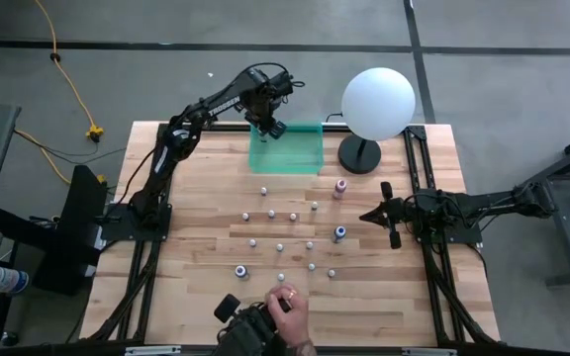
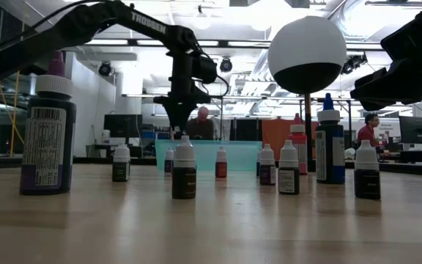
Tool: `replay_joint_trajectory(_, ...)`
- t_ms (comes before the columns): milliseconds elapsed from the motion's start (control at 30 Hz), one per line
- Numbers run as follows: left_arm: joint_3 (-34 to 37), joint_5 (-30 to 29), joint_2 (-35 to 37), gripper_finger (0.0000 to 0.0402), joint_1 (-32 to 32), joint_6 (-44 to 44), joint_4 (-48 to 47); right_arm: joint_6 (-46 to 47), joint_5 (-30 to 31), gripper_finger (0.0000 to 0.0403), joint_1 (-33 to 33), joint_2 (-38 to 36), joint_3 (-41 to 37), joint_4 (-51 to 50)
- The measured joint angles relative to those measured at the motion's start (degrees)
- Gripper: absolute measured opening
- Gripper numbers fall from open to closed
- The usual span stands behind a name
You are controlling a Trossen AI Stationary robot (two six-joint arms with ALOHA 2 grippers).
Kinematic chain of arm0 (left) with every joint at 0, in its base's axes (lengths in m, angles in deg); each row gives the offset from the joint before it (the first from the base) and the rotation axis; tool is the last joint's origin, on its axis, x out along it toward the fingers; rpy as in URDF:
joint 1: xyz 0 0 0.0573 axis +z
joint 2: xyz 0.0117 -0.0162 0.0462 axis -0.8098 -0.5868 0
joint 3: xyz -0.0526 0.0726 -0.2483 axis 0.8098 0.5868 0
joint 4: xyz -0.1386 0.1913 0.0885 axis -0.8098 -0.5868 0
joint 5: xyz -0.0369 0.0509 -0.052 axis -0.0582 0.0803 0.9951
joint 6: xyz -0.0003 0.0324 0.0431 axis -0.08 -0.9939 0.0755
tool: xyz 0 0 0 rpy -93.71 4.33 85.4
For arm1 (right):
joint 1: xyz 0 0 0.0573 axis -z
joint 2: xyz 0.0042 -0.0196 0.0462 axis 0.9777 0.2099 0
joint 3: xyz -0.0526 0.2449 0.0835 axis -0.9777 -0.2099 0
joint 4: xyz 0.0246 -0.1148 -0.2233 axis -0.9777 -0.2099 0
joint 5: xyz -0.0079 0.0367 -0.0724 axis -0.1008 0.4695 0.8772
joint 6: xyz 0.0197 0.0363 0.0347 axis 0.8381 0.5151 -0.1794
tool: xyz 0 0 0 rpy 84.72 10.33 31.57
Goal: Pick & Place food coloring
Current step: Put the big black food coloring bottle into the bin
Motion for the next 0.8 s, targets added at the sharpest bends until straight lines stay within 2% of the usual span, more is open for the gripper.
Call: replay_joint_trajectory(800,0.0,-0.4,-1.8,0.0102,1.9,-2.8,1.4,0.0,0.0,0.0,0.0,0.0,0.0,0.0)
